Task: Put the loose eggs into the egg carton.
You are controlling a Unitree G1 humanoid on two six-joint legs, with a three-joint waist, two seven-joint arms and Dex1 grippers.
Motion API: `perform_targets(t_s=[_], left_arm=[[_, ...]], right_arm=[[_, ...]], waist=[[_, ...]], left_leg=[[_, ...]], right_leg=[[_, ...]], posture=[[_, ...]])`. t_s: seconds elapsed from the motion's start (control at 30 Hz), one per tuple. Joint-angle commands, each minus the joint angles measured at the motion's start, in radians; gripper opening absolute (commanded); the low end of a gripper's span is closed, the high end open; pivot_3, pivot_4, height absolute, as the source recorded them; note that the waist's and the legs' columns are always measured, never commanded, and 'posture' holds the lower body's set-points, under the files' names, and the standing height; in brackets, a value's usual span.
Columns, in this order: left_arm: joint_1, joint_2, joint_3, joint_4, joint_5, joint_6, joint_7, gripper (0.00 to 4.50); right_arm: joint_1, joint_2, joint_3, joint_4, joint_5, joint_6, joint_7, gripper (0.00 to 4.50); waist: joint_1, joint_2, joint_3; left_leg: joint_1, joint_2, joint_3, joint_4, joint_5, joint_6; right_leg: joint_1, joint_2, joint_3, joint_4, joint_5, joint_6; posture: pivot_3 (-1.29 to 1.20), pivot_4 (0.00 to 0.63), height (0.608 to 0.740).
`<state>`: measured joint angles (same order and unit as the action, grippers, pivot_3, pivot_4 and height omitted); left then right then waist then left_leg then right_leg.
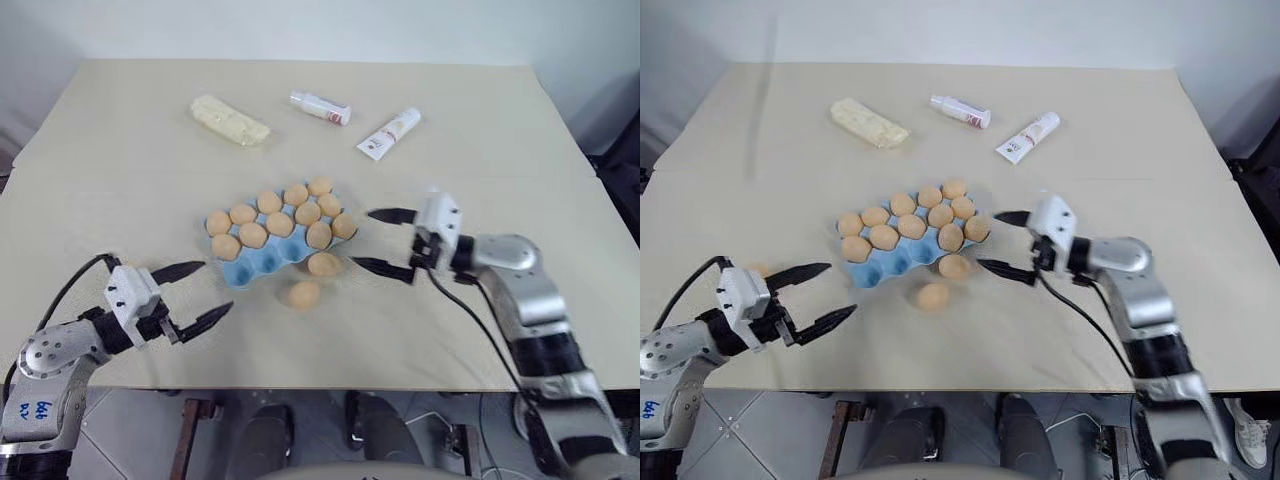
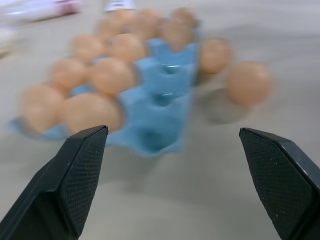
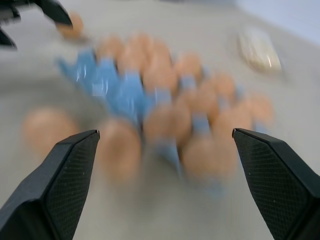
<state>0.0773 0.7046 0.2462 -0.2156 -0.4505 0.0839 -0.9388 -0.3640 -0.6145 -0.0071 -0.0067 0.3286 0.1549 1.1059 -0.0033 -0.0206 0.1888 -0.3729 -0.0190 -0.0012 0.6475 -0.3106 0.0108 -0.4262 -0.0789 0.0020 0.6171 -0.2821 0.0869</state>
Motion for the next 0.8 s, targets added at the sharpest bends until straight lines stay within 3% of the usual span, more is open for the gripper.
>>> perform_targets(t_s=[0.03,0.13,0.3,0.57,0.8], left_arm=[[-0.046,0.029,-0.027,0.038,0.021,-0.037,-0.062,4.5],[-0.085,0.032,-0.036,0.085,0.031,-0.059,-0.086,4.5],[-0.115,0.033,-0.041,0.127,0.037,-0.079,-0.117,4.5],[-0.099,0.045,0.001,0.136,0.022,-0.076,-0.117,4.5],[-0.006,0.034,0.064,0.071,0.018,-0.067,-0.075,4.5]], right_arm=[[0.127,-0.078,-0.108,-0.078,0.056,-0.015,0.038,4.46],[0.219,-0.109,-0.161,-0.067,0.068,-0.035,0.038,4.46],[0.232,-0.095,-0.138,-0.065,0.05,-0.064,0.024,4.46],[0.007,0.02,0.066,-0.153,0.073,0.192,-0.051,4.46],[-0.15,0.113,0.22,-0.033,-0.026,0.256,-0.097,4.46]], waist=[[0.001,0.0,0.0],[-0.008,0.0,0.0],[-0.026,0.0,0.0],[-0.025,0.0,0.0],[-0.024,0.0,0.0]], left_leg=[[0.0,0.0,0.0,0.0,0.0,0.0],[0.001,0.001,0.002,0.0,0.0,0.0],[0.004,0.001,0.004,0.002,0.002,-0.001],[0.003,0.002,0.003,0.002,0.004,-0.003],[0.0,0.002,0.002,0.0,0.003,-0.001]], right_leg=[[0.0,0.0,0.0,0.0,0.0,0.0],[0.0,0.001,0.001,0.001,0.0,0.0],[0.001,0.001,0.003,0.005,0.001,0.0],[-0.001,0.001,0.003,0.006,0.003,-0.001],[-0.002,0.0,0.002,0.002,0.003,-0.001]], posture=[[0.0,0.15,0.74],[0.0,0.15,0.74],[0.0,0.15,0.74],[0.0,0.15,0.74],[0.0,0.15,0.74]])
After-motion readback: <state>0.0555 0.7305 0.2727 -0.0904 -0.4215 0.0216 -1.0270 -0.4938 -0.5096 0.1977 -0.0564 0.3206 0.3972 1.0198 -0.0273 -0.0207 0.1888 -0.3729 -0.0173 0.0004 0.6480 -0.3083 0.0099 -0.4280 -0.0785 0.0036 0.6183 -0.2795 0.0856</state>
